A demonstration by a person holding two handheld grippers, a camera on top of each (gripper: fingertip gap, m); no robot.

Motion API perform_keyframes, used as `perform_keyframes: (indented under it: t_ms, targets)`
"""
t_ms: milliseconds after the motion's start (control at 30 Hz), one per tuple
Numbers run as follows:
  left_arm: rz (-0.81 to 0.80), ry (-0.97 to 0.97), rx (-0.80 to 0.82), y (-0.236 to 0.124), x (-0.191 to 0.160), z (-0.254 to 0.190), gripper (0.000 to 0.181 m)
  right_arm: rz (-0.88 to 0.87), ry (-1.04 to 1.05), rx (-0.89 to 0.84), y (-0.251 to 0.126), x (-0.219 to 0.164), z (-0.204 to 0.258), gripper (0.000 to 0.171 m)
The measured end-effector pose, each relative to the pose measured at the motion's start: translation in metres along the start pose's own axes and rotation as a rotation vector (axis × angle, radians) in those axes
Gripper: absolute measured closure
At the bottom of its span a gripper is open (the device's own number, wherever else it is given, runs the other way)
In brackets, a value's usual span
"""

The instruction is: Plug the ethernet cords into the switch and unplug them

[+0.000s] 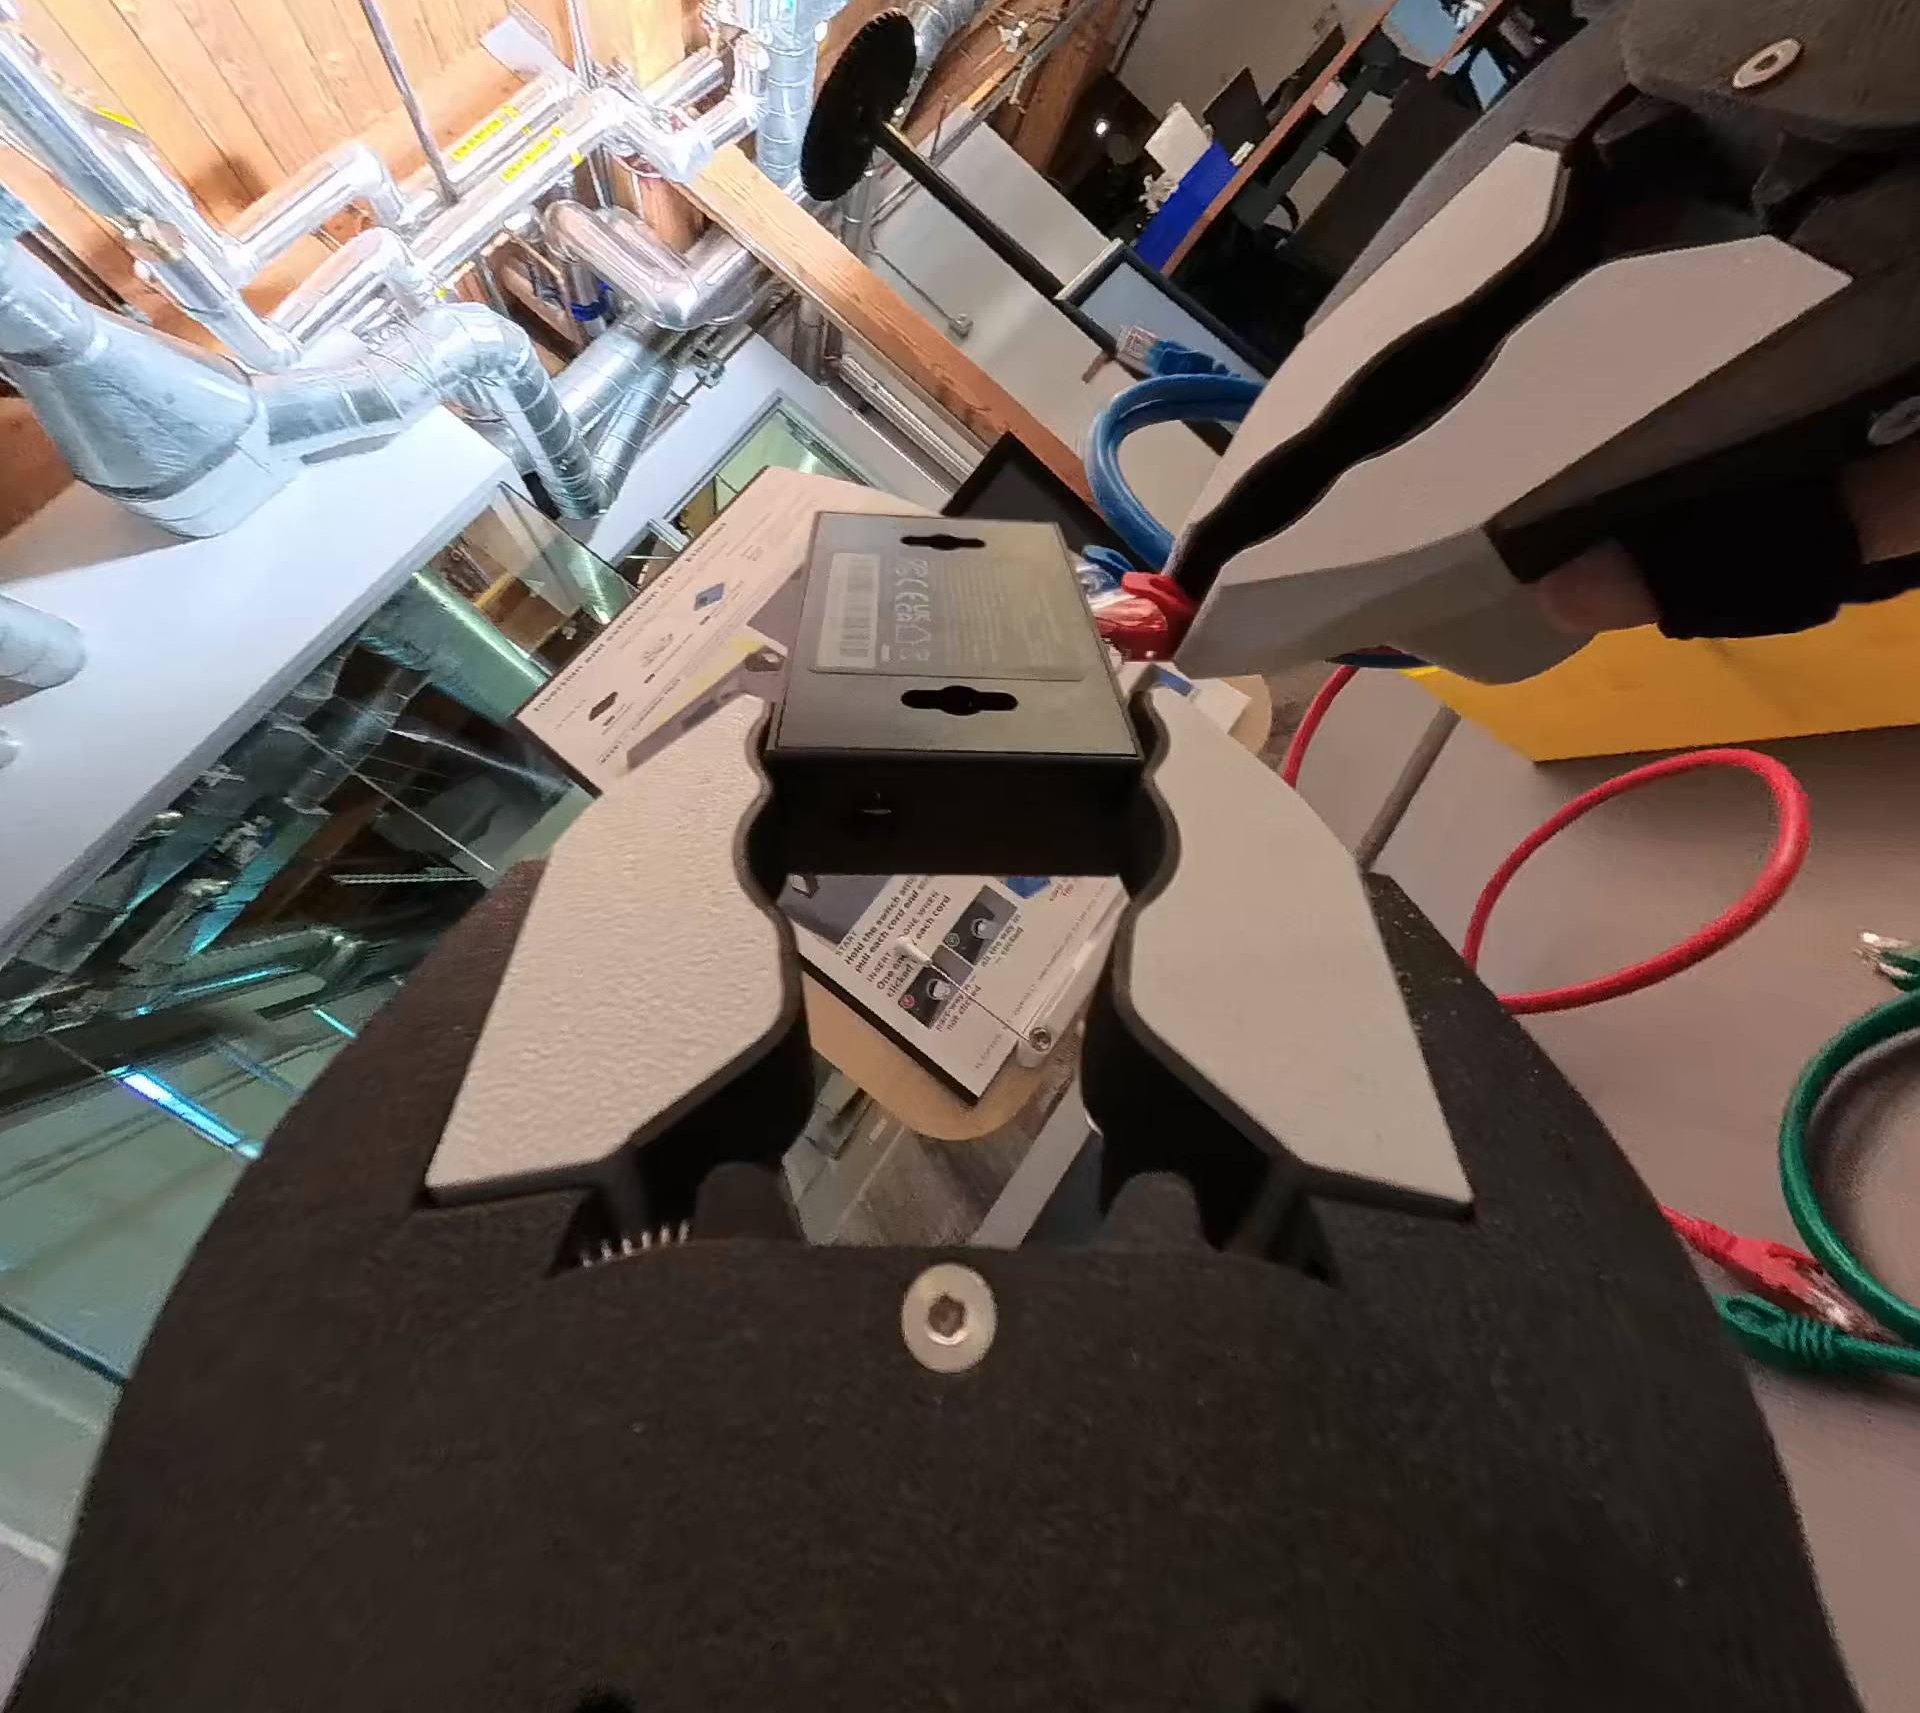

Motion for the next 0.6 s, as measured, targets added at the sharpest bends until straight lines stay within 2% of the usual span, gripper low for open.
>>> perform_keyframes:
  t_ms: [167,433,600]
  targets:
    - [-0.021,-0.099,-0.068,-0.0023,-0.0049,0.0036,0.119,-0.005,-0.037,0.006,-0.0006,0.0012,0.0022,0.159]
    - [-0.105,-0.119,0.037,0.0045,0.001,0.0006,0.117,0.014,0.012,0.0,-0.0026,0.0058,-0.0045,0.159]
    - [-0.059,-0.094,0.049,0.0074,-0.0014,-0.0009,0.118,0.041,0.004,-0.002,-0.0013,0.0041,-0.0066,0.159]
Point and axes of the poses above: each gripper's, where its closed fingertips meet, y out along the fingers, x out of its top, z = x × y across the jaws, the point moved 7 cm from there along -y, back along the fingers, and after that the axes turned 14 degrees about -x, right-handed, at the moved point
